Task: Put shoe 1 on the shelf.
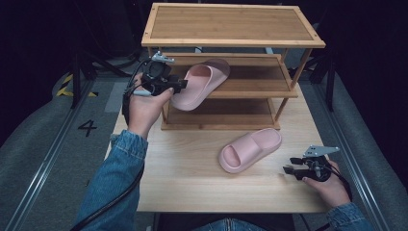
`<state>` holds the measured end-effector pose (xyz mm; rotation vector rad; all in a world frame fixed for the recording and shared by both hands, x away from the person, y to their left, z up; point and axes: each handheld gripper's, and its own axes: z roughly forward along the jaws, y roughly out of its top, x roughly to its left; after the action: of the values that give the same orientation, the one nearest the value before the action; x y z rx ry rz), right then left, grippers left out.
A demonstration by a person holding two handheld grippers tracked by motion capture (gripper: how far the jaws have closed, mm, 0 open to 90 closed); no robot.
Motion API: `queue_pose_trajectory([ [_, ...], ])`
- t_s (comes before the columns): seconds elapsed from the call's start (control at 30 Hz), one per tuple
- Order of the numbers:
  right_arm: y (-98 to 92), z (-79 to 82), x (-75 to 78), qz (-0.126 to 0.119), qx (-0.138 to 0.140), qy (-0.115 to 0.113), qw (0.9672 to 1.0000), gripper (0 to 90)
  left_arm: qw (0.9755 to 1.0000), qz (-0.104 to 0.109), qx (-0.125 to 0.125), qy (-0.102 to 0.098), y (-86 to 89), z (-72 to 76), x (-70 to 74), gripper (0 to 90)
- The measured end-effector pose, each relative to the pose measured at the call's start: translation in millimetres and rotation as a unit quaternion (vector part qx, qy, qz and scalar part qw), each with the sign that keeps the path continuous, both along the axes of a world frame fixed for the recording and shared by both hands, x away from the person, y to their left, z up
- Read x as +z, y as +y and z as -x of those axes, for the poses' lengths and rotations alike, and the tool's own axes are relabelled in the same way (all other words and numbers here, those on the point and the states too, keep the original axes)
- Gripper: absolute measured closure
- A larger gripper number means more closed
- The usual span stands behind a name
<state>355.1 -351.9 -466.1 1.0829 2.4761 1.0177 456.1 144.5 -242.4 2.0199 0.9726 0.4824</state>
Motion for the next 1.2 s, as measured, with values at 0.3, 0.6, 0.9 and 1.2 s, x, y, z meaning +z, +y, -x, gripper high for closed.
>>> queue_pose_trajectory([
  [0.3, 5.5, 1.6, 1.1, 0.006, 0.014, -0.006, 0.9999, 47.8, 0.9997, -0.021, -0.008, 0.005, 19.3, 24.8, -3.5, 66.9],
  [0.6, 8.2, 2.2, 1.3, 0.012, 0.020, -0.009, 0.9997, 47.9, 0.9992, -0.020, 0.003, 0.035, 34.2, 31.5, -24.7, 74.2],
  [0.9, 10.0, 3.3, 2.1, 0.015, 0.024, -0.011, 0.9995, 47.9, 0.9987, -0.026, 0.015, 0.042, 38.1, 25.9, -37.3, 78.9],
  [1.2, 9.8, 3.5, 2.0, 0.015, 0.025, -0.011, 0.9995, 47.9, 0.9987, -0.024, -0.019, 0.041, 19.3, 32.1, -39.4, 79.7],
])
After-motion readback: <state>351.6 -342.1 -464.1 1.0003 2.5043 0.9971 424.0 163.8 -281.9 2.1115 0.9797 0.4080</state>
